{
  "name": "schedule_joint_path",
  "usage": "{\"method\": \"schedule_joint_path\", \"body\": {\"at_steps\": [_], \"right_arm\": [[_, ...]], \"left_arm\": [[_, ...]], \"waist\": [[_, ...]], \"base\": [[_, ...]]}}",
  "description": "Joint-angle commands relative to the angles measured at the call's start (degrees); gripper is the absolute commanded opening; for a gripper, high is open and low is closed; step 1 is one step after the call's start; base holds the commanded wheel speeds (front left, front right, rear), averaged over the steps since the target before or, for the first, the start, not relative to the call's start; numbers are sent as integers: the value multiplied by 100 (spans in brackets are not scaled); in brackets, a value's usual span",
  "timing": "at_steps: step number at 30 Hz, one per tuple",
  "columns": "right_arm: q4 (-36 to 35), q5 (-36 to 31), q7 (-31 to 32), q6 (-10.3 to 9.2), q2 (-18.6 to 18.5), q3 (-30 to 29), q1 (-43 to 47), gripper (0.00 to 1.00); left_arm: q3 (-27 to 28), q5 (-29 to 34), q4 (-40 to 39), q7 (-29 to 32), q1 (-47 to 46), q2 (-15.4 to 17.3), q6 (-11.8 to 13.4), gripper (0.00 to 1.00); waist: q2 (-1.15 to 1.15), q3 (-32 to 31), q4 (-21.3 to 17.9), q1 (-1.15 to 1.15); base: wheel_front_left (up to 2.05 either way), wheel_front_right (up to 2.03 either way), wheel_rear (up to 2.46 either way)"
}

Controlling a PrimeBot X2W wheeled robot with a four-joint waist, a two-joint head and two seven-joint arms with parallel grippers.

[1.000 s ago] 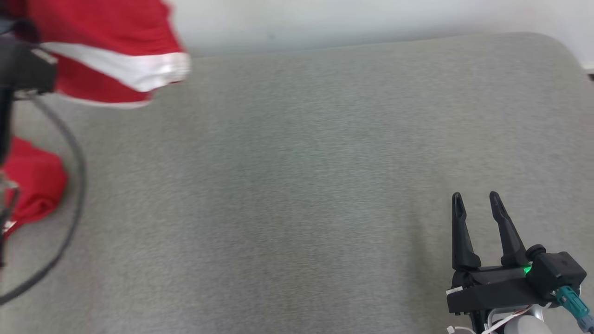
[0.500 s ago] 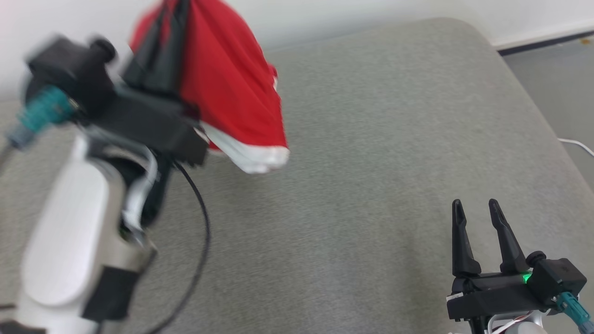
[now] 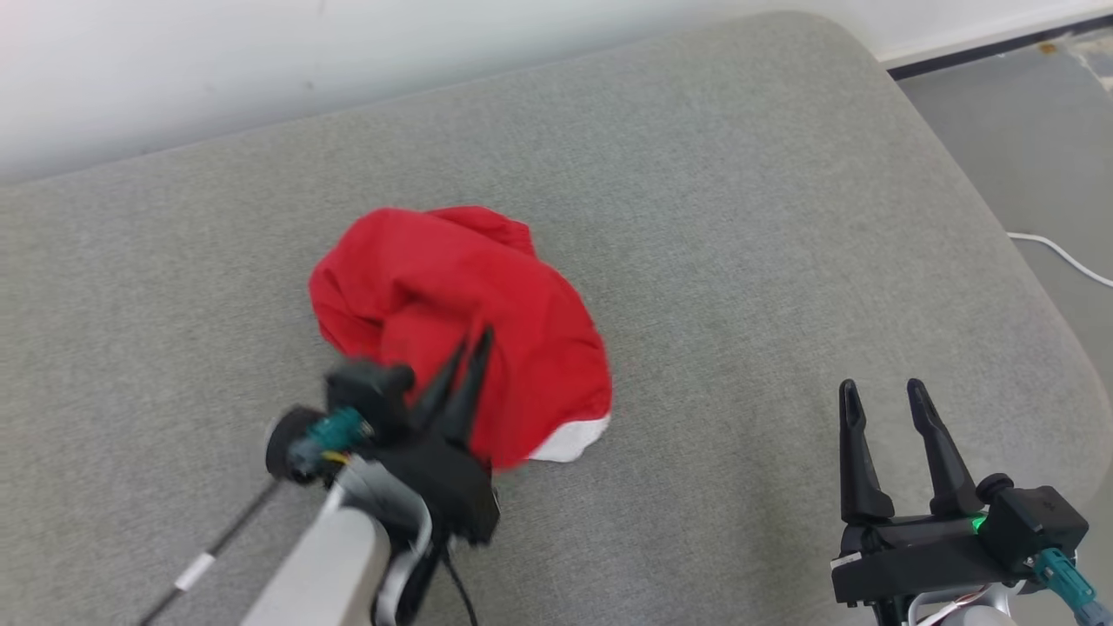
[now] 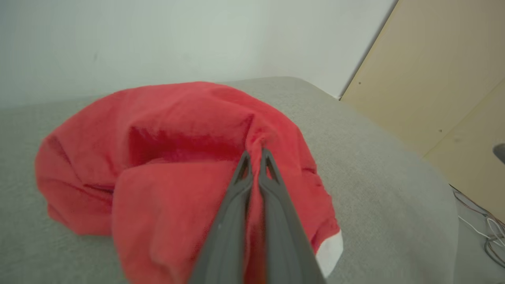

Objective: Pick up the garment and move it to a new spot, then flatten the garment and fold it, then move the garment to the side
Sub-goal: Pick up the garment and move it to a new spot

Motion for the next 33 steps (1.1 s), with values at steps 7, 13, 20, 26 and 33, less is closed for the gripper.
{"method": "schedule_joint_path", "body": {"at_steps": [7, 13, 20, 26, 33], "right_arm": [[-20, -143, -3, -12, -1, -28, 19, 100], [-69, -266, -3, -12, -4, -138, 164, 100], [-90, -322, -3, -12, -6, -188, 291, 100], [-87, -368, -3, -12, -4, -193, 423, 100], [-37, -408, -3, -12, -5, -197, 534, 100]], "left_arm": [[-245, 236, 241, -629, -50, -122, -131, 100], [41, 323, -146, -1148, -6, 95, 26, 100], [453, 369, -551, -1315, 456, 551, 162, 100], [1087, 187, -917, -1365, 1318, 948, 306, 100], [1533, 163, -1162, -1367, 2154, 1093, 464, 100]], "waist": [[0, -243, 401, 0], [0, -523, 852, 0], [0, -764, 1296, 0], [0, -999, 1705, 0], [0, -1165, 2010, 0]], "base": [[0, 0, 0], [0, 0, 0], [0, 0, 0], [0, 0, 0], [0, 0, 0]]}}
